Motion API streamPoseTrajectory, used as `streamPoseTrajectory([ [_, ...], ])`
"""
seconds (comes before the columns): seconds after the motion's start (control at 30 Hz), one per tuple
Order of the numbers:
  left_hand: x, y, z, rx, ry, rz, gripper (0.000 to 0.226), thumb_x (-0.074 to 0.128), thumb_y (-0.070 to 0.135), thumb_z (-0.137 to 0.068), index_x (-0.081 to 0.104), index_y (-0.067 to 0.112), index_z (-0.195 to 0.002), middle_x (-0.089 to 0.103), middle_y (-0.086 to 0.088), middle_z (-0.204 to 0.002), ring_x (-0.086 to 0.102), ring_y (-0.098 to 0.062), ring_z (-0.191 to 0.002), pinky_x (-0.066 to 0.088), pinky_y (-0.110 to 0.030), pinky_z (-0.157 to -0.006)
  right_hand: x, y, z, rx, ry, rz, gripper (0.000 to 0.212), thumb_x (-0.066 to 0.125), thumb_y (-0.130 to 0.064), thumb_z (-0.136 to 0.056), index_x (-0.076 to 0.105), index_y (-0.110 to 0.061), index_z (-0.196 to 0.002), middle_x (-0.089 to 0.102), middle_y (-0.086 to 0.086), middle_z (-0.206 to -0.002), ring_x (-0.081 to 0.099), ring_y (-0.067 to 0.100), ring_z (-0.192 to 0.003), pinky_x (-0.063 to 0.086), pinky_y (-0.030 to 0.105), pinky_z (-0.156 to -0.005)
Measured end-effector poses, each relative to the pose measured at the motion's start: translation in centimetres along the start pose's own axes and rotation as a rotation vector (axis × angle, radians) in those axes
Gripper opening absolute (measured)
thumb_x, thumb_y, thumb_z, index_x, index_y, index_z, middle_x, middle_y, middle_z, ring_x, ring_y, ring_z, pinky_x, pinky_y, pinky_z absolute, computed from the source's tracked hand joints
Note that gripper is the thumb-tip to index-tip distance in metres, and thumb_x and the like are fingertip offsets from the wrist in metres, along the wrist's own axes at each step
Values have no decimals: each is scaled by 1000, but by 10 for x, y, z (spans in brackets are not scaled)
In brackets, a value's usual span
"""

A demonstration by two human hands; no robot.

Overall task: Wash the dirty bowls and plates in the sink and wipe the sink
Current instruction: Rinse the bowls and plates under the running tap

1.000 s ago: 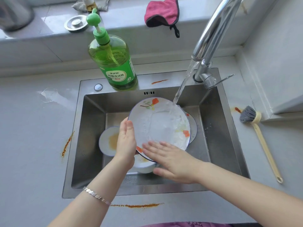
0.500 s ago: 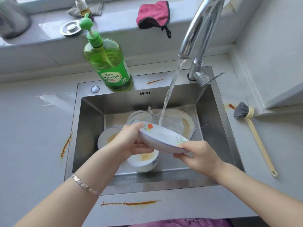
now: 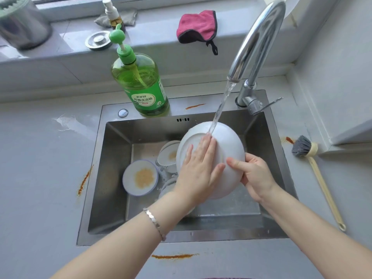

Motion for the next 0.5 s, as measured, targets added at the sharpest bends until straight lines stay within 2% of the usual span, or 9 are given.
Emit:
streamPoseTrajectory([
  [0.07, -8, 2, -12, 38, 114, -5, 61, 25, 45, -95, 35, 9, -143, 31, -10, -151, 22, -26, -142, 8, -38, -115, -2, -6, 3, -22, -11, 4, 11, 62, -1, -80, 68, -10, -83, 72, 2, -71, 66, 16, -63, 52, 28, -57],
  [0.13, -12, 4, -24, 102, 141, -22, 54, 30, 36, -94, 44, 9, -138, 40, -11, -146, 31, -34, -138, 21, -46, -111, -2, -11, 6, -51, -45, 26, 15, 61, 2, -80, 69, -9, -85, 73, 3, -73, 67, 16, -65, 53, 26, -58],
  [0.17, -15, 6, -29, 126, 126, -31, 54, 28, 38, -95, 45, 10, -138, 41, -9, -146, 32, -34, -137, 23, -46, -110, -1, -13, 9, -62, -70, 35, 16, 61, 4, -79, 69, -8, -85, 73, 3, -74, 67, 15, -65, 54, 25, -59],
  [0.23, -27, 7, -40, 73, 121, -7, 55, 22, 42, -95, 45, 16, -138, 42, -4, -146, 31, -25, -139, 20, -39, -112, 1, -16, 13, -78, -121, 59, 17, 60, 7, -78, 68, -7, -84, 73, 3, -72, 67, 13, -65, 54, 23, -59],
  [0.3, -35, -5, -48, -121, 61, 168, 46, 24, 31, -100, 44, 14, -138, 41, -3, -146, 30, -17, -138, 16, -24, -110, 1, -17, 17, -85, -147, 92, 16, 61, 7, -76, 67, -5, -84, 72, 2, -71, 66, 12, -63, 54, 22, -58],
  [0.37, -33, -24, -47, -330, 11, 333, 43, 24, 24, -103, 40, 10, -139, 36, -4, -149, 28, -14, -138, 14, -18, -105, -1, -16, 17, -84, -141, 111, 16, 62, 7, -76, 67, -5, -85, 72, 2, -71, 66, 12, -64, 54, 23, -59],
  [0.43, -28, -19, -38, -300, 4, 264, 51, 23, 36, -101, 28, 13, -146, 23, -5, -155, 15, -17, -143, 7, -25, -113, 0, -14, 14, -87, -139, 133, 16, 62, 8, -77, 67, -5, -84, 72, 0, -70, 67, 10, -63, 55, 23, -60],
  [0.5, -18, -1, -29, -50, -8, 36, 59, 20, 46, -92, 31, 23, -146, 21, -6, -155, 10, -26, -145, 4, -42, -116, 4, -12, 10, -119, -142, 208, 17, 63, 10, -78, 67, -7, -80, 71, -3, -66, 65, 8, -63, 53, 24, -60],
])
Point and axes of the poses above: each hand's wrist, its own z-axis away from the middle knuckle, its own x-axis out of the palm, y = z × x, the point moved 3 cm from there along -z, towards the middle knuckle
